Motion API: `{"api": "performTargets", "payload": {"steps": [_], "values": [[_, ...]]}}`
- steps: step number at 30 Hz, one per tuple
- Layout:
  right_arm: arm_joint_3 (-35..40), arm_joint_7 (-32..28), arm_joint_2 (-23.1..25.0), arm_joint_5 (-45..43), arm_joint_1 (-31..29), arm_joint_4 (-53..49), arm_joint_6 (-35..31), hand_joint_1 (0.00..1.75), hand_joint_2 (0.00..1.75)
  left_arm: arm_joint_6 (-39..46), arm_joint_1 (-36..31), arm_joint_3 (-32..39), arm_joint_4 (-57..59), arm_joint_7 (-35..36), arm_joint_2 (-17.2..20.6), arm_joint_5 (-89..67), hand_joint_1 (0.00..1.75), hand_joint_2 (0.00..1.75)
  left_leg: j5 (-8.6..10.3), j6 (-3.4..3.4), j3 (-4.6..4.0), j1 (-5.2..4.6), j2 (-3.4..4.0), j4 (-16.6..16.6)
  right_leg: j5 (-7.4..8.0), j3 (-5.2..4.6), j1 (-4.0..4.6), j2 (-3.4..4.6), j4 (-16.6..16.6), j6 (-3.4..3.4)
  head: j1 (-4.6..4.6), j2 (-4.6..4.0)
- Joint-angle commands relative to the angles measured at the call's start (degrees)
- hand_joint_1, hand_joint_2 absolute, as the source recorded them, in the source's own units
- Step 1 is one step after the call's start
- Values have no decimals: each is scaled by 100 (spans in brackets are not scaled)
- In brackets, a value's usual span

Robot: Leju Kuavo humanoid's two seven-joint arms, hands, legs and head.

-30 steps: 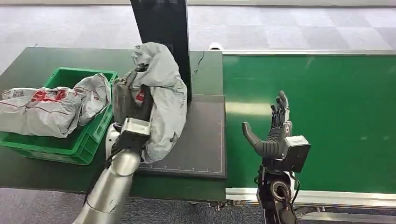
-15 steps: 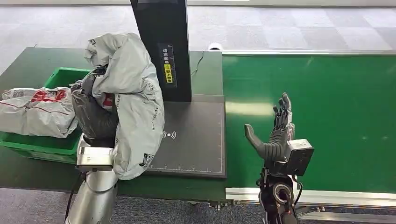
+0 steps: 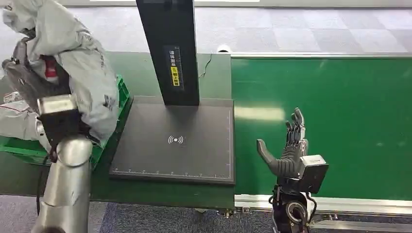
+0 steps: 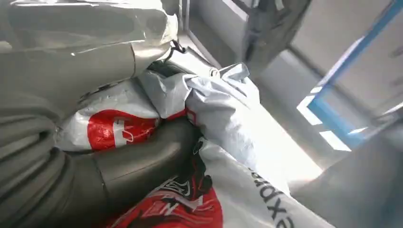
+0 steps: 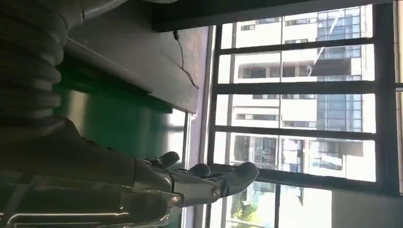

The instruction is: Moved the parcel from conveyor to table for the left to box.

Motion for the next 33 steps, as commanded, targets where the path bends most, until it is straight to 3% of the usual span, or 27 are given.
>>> {"api": "performTargets", "payload": {"steps": [1, 4, 14, 17, 18, 22, 27, 33], "values": [[235, 135, 103, -33, 56, 450, 93, 0, 175, 447, -3835, 1087, 6178, 1078, 1936, -1821, 175, 175, 6, -11, -5, 9, 1, 15, 2, -12, 9, 3, 24, -12, 9, 0], [191, 196, 102, -86, 128, 385, 58, 0, 175, 447, -3495, 1214, 5824, 1351, 1639, -2314, 175, 175, 14, -17, 5, 8, 72, -6, 30, -31, 11, 63, 7, -38, -20, 0], [207, 226, 45, -115, 233, 439, 37, 0, 175, 401, -3527, 1207, 6320, 1559, 1503, -2853, 175, 175, 16, -15, -16, 12, 38, -2, 24, -28, 16, 37, 6, -35, -20, 0], [224, 232, 40, -130, 284, 383, 11, 0, 175, -201, -3559, 1153, 6585, 1745, 1421, -2942, 175, 175, 19, -15, -17, 12, 20, -2, 24, -28, 16, 26, 5, -35, -20, 0], [231, 232, 15, -130, 296, 361, 9, 0, 175, -1254, -3519, 1004, 6745, 2039, 1351, -3132, 175, 175, 16, -16, -17, 11, 25, -2, 24, -30, 15, 29, 6, -35, -20, 0], [211, 234, 4, -131, 278, 363, 8, 0, 175, -1311, -3257, 907, 6736, 2207, 1180, -3255, 175, 175, 17, -15, -8, 9, 17, -6, 23, -22, 13, 18, 1, -34, -22, 0], [209, 236, 15, -132, 266, 380, 11, 0, 175, -1648, -3270, 793, 6773, 2258, 1229, -3391, 175, 175, 14, -12, -17, 12, 26, -2, 23, -28, 16, 25, 3, -31, -20, -2], [333, 258, 22, -142, 209, 373, 108, 0, 175, -1634, -2299, 440, 6981, 2767, 931, -3802, 175, 175, 22, -14, 6, 2, 15, -24, 25, -9, 5, 20, -10, -31, -22, 0]]}}
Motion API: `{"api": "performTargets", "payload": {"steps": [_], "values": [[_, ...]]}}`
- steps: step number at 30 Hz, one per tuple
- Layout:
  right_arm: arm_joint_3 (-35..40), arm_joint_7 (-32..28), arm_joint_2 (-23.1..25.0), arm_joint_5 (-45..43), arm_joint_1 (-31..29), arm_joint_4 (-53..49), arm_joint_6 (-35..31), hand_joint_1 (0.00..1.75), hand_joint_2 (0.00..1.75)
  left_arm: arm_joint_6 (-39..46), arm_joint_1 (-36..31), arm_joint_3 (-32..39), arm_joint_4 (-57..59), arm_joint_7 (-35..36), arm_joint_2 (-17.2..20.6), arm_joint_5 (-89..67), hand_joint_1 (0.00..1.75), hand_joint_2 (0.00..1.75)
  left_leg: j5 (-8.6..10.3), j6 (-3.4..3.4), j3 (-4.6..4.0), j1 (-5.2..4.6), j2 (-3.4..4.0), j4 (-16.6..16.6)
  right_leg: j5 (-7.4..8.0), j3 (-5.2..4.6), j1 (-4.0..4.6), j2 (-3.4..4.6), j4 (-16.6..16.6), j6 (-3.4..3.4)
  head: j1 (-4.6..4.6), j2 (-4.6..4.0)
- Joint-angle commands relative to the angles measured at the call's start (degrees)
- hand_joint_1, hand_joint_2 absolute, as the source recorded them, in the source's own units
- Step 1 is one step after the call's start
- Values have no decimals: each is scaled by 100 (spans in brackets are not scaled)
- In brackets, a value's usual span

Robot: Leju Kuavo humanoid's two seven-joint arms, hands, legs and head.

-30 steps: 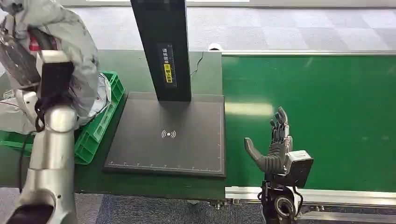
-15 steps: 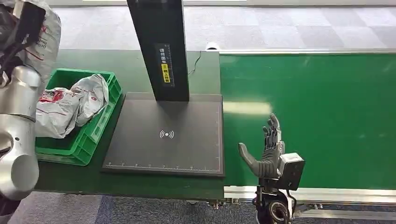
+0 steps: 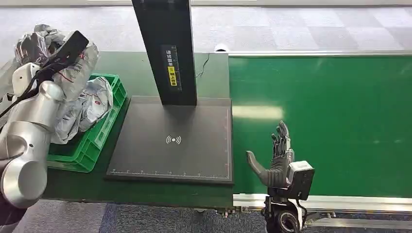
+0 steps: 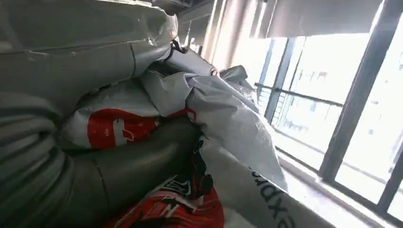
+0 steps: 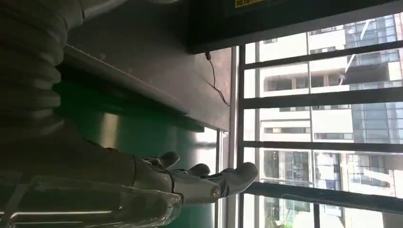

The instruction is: Moved the parcel from conveyor to table for the left to box.

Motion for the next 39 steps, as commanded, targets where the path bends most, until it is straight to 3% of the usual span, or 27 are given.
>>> {"api": "performTargets", "payload": {"steps": [1, 13, 20, 26, 39], "values": [[137, 44, -76, -34, -135, 246, 84, 0, 175, 73, 775, -521, 762, 554, -377, -385, 175, 175, 5, 5, 23, -8, -13, -19, -1, 24, -7, -10, -13, 5, 0, 0], [255, 75, -92, -14, -110, 258, 107, 0, 175, 325, 1044, -357, 869, 945, -488, -337, 175, 175, 2, 4, 13, -3, -5, -12, 0, 15, -3, -4, -10, 4, 0, 0], [441, 93, -234, -32, 97, 213, 84, 0, 175, 722, 1618, 53, 950, 1311, -429, -141, 175, 175, 1, 4, 24, -7, 5, -18, -1, 22, -7, 4, -10, 4, -2, 0], [486, 181, -240, -32, 106, 119, -21, 0, 175, 1133, 1555, 251, 923, 1251, -489, -181, 175, 175, 1, 4, 23, -5, 2, -15, 0, 21, -6, 2, -8, 4, 0, 0], [486, 183, -240, -32, 103, 117, -22, 0, 175, 1118, 1537, 250, 924, 1255, -489, -185, 175, 175, 5, 6, 29, -5, 1, -21, 3, 28, -5, 1, -16, 6, 0, 0]]}}
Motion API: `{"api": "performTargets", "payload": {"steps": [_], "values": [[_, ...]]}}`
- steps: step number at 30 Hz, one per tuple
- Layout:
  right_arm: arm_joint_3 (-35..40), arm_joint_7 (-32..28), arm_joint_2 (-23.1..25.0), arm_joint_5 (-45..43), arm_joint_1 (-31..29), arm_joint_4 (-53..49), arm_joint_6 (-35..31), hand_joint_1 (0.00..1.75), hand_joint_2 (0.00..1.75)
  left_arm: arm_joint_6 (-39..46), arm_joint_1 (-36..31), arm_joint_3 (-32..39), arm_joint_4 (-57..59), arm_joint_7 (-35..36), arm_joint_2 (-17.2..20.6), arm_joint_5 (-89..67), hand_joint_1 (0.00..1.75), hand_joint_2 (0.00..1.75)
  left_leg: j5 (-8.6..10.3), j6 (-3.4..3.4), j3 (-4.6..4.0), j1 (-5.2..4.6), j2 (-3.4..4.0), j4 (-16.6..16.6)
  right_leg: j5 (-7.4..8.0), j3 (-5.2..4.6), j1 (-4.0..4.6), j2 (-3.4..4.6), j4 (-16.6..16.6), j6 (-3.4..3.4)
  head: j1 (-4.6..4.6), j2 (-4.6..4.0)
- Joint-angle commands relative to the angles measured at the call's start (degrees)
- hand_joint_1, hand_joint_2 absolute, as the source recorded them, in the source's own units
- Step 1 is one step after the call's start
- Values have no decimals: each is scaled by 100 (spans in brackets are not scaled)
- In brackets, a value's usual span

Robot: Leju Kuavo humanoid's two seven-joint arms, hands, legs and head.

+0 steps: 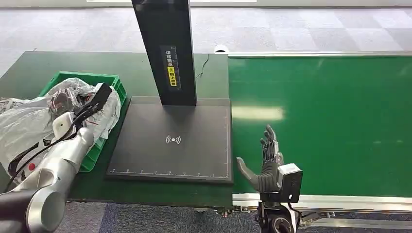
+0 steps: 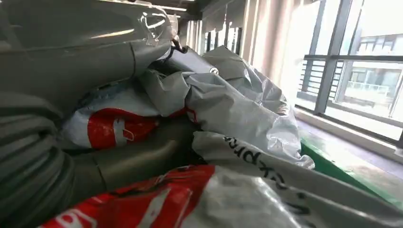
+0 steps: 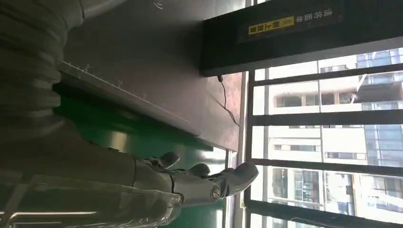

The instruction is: Moved the parcel from conveyor to table for the left to box.

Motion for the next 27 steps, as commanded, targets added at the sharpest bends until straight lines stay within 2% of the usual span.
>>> {"api": "performTargets", "payload": {"steps": [1, 2, 5, 7, 9, 10, 11, 12, 13, 14, 16, 18, 19, 20, 23, 27], "values": [[58, 25, -156, -15, -59, 122, -19, 0, 175, 10, 164, 233, 380, -3, -46, 38, 136, 175, 3, 5, 13, -5, -1, -13, 2, 12, -5, 2, -12, 4, 2, 0], [70, 33, -159, -12, -70, 133, -21, 0, 175, 200, 132, 303, 382, -93, -49, 26, 0, 175, 2, 4, 10, -4, -1, -9, 1, 9, -4, 1, -7, 3, 2, 0], [95, 64, -147, 15, -98, 162, -27, 0, 175, 731, -9, 718, 260, -607, -85, 394, 0, 175, 3, 4, 5, -2, -3, -7, 2, 6, -2, 0, -8, 3, 2, 0], [117, 78, -149, 36, -104, 200, -31, 0, 175, 914, 38, 1258, -394, -1161, -160, 755, 0, 175, 3, 4, 1, -1, -7, -6, 2, 4, -1, -4, -7, 3, 2, 0], [197, 69, -166, 74, -185, 380, -36, 0, 175, 914, -31, 2596, -1373, -2408, -425, 1037, 0, 175, 3, 5, -6, 4, -8, -2, 4, -3, 4, -4, -7, 3, 0, 0], [216, 53, -163, 83, -214, 431, -45, 0, 175, 914, -121, 2917, -1510, -2772, -494, 1050, 0, 175, 2, 4, -12, 6, -9, 4, 3, -6, 7, -6, -5, 3, 2, 0], [248, 21, -146, 85, -280, 549, -66, 0, 175, 914, -420, 3562, -1604, -3605, -604, 1304, 0, 175, 3, 3, -18, 10, -13, 10, 3, -11, 10, -11, -2, 2, 2, 0], [256, -9, -134, 89, -313, 605, -92, 0, 175, 914, -628, 3826, -1690, -4221, -691, 1627, 0, 175, 3, 6, -26, 11, -21, 14, 2, -14, 12, -17, -2, 4, 2, 0], [257, -16, -125, 87, -327, 625, -102, 0, 175, 914, -740, 3896, -1701, -4481, -710, 1800, 0, 175, 2, 5, -29, 13, -20, 17, 2, -19, 14, -17, 1, 4, 2, 0], [213, -57, -96, 89, -303, 621, -210, 0, 175, 914, -1200, 3882, -1445, -5620, -754, 2775, 0, 175, 3, 6, -33, 14, -27, 20, 1, -21, 15, -22, 2, 5, 2, 0], [189, -66, -118, 87, -212, 546, -238, 0, 175, 914, -1418, 3288, -1584, -5502, -827, 3215, 0, 175, 3, 7, -43, 17, -37, 29, -2, -25, 17, -34, 7, 6, 2, 0], [149, -68, -116, 88, -108, 482, -239, 0, 175, 914, -1229, 2207, -2182, -5343, -883, 4231, 0, 175, 5, 2, -39, 17, -42, 23, -3, -23, 17, -41, 4, 2, 0, -2], [138, -73, -112, 91, -88, 471, -243, 0, 175, 907, -1127, 1903, -2381, -5327, -879, 4554, 0, 175, 6, 4, -44, 17, -53, 25, -4, -23, 18, -49, 4, 4, 0, 0], [138, -73, -112, 91, -88, 471, -243, 0, 175, 907, -1127, 1903, -2381, -5327, -879, 4554, 0, 175, 8, 7, -43, 15, -67, 23, -5, -20, 15, -60, 2, 6, 7, 0], [133, -78, -106, 93, -85, 464, -243, 0, 175, 914, -937, 1718, -2576, -5247, -853, 4731, 0, 175, 5, 6, -19, 5, -26, 2, 3, -8, 6, -21, -9, 5, 2, 0], [133, -78, -105, 93, -90, 466, -242, 0, 175, 914, -919, 1708, -2574, -5262, -839, 4762, 0, 175, 5, 4, -18, 4, -21, 2, 1, -9, 5, -20, -6, 3, 0, 0]]}}
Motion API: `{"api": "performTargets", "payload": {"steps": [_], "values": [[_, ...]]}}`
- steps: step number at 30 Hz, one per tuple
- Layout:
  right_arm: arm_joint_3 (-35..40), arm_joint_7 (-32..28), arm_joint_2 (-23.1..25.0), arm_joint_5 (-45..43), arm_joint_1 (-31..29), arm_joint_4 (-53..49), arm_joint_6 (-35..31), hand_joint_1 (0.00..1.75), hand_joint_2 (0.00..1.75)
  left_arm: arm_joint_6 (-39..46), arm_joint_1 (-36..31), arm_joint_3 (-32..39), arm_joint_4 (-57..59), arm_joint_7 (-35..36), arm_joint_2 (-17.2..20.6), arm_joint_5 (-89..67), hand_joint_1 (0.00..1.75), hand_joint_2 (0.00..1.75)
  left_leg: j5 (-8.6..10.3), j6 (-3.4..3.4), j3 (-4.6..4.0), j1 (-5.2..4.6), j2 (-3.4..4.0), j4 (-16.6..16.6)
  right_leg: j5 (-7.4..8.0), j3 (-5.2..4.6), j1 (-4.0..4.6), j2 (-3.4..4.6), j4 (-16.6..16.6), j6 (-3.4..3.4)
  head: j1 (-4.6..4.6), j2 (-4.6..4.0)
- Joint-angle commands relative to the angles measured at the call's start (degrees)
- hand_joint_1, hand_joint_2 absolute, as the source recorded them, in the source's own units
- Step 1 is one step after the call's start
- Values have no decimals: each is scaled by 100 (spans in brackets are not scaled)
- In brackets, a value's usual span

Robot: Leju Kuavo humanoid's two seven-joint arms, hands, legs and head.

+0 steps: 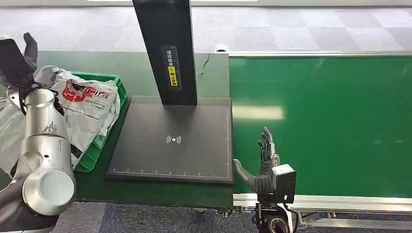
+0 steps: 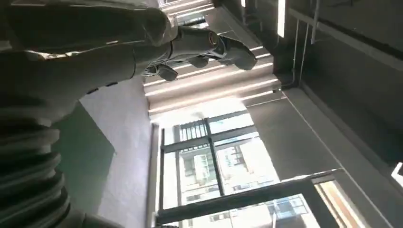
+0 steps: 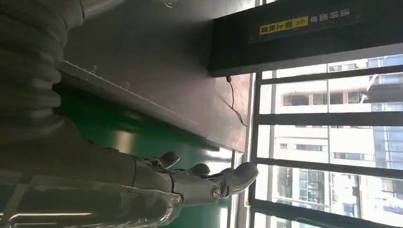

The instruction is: Moved the parcel from conveyor to table for the left to box.

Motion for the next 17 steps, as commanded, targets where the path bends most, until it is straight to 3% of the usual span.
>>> {"api": "performTargets", "payload": {"steps": [1, 8, 12, 14, 15, 17], "values": [[-14, -30, -83, -3, -65, 269, -22, 0, 175, -11, -117, -430, -401, 47, -157, 156, 0, 175, 2, 3, -2, 3, -13, -1, 0, 4, 4, -10, -6, 2, 0, 0], [-18, -30, -79, -3, -67, 273, -20, 0, 175, -66, -109, -521, -406, -98, -150, 444, 0, 175, 1, 4, -1, 2, -8, -2, 1, 3, 3, -6, -5, 3, -2, -2], [-73, -52, -95, 33, -46, 267, -52, 0, 175, -11, 500, -1954, -1643, -97, -77, 1695, 0, 175, 4, 7, 1, 1, -14, -9, 2, 6, 1, -10, -12, 5, 0, 0], [-72, -68, -123, 31, -63, 290, -64, 0, 175, -11, 677, -2091, -2016, -164, -130, 1888, 0, 175, 1, 5, -1, 1, -7, -5, 1, 3, 2, -5, -8, 3, -2, 0], [-80, -87, -134, 26, -66, 304, -93, 0, 175, -22, 889, -2318, -2394, -153, -121, 2181, 0, 0, 1, 3, 0, 2, -7, -4, 1, 4, 3, -5, -7, 2, 2, 0], [-53, -93, -156, 22, -52, 345, -101, 0, 175, -201, 1270, -2589, -3026, -135, -75, 2881, 0, 0, 1, 5, 0, 0, -13, -7, 0, 6, 1, -6, -9, 4, 0, 0]]}}
